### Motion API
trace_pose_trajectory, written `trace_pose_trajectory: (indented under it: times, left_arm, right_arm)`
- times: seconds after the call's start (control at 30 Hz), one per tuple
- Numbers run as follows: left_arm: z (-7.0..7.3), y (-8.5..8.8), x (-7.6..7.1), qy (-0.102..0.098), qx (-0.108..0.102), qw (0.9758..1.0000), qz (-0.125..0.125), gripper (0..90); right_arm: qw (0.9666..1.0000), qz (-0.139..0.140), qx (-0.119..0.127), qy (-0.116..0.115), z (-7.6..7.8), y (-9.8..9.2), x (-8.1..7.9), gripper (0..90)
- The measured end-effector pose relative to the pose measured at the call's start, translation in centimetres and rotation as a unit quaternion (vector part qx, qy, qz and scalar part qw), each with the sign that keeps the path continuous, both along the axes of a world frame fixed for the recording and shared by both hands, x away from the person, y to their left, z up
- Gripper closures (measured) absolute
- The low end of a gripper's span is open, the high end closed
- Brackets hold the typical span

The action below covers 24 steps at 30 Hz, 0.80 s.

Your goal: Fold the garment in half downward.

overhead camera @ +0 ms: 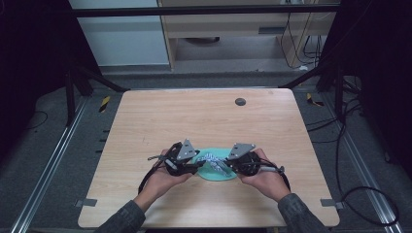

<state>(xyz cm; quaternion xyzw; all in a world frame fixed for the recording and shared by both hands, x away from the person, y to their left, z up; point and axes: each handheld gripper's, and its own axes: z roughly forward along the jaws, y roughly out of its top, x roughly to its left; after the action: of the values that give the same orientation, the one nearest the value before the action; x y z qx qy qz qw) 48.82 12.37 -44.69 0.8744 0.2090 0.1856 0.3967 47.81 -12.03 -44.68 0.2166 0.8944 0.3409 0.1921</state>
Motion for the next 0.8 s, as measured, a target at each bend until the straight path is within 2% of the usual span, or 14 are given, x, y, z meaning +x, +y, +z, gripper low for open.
trace_pose_trajectory:
  times: [0.13, 0.2, 0.27, 0.33, 0.37, 0.47, 0.53, 0.6, 0.67, 0.7, 0.8]
  left_arm:
    - [-0.9, 0.5, 0.0, 0.023, 0.001, 0.9997, 0.0, 49.5]
    - [-1.2, 0.6, -0.1, 0.03, 0.004, 0.9995, -0.005, 50.2]
    - [-1.5, 0.5, -0.4, 0.032, 0.008, 0.9994, -0.011, 55.5]
    - [-1.7, 0.5, -0.6, 0.03, 0.013, 0.9994, -0.013, 55.9]
    - [-1.9, 0.5, -0.8, 0.029, 0.015, 0.9993, -0.02, 62.5]
    - [-2.4, 0.6, -1.0, 0.029, 0.015, 0.9992, -0.021, 67.0]
    - [-2.5, 0.6, -1.1, 0.03, 0.018, 0.9991, -0.021, 66.9]
    - [-2.9, 0.8, -1.3, 0.031, 0.011, 0.9992, -0.021, 68.8]
    - [-3.2, 1.0, -1.7, 0.027, 0.017, 0.9991, -0.028, 71.7]
    - [-3.4, 0.9, -2.0, 0.02, 0.027, 0.9987, -0.038, 74.1]
    - [-3.8, 0.8, -2.5, 0.014, 0.039, 0.998, -0.047, 75.9]
  right_arm:
    - [1.0, 0.002, -0.003, 0.002, -0.2, -0.1, -0.1, 84.1]
    - [1.0, 0.001, -0.003, 0.002, -0.3, -0.1, -0.3, 84.1]
    - [1.0, 0.004, -0.004, 0.002, -0.4, -0.2, -0.5, 84.0]
    - [1.0, 0.004, -0.003, 0.004, -0.4, -0.2, -0.7, 83.8]
    - [1.0, 0.007, -0.001, 0.007, -0.7, -0.2, -1.0, 83.5]
    - [0.9999, 0.011, -0.001, 0.01, -1.0, -0.2, -1.4, 83.4]
    - [0.9998, 0.014, 0.0, 0.011, -1.2, -0.3, -1.6, 83.5]
    - [0.9998, 0.015, -0.001, 0.012, -1.4, -0.3, -1.8, 83.5]
    - [0.9997, 0.018, -0.003, 0.015, -1.8, -0.4, -2.2, 83.8]
    - [0.9997, 0.018, -0.002, 0.017, -2.0, -0.5, -2.4, 83.8]
    - [0.9996, 0.022, -0.001, 0.02, -2.4, -0.5, -2.9, 83.4]
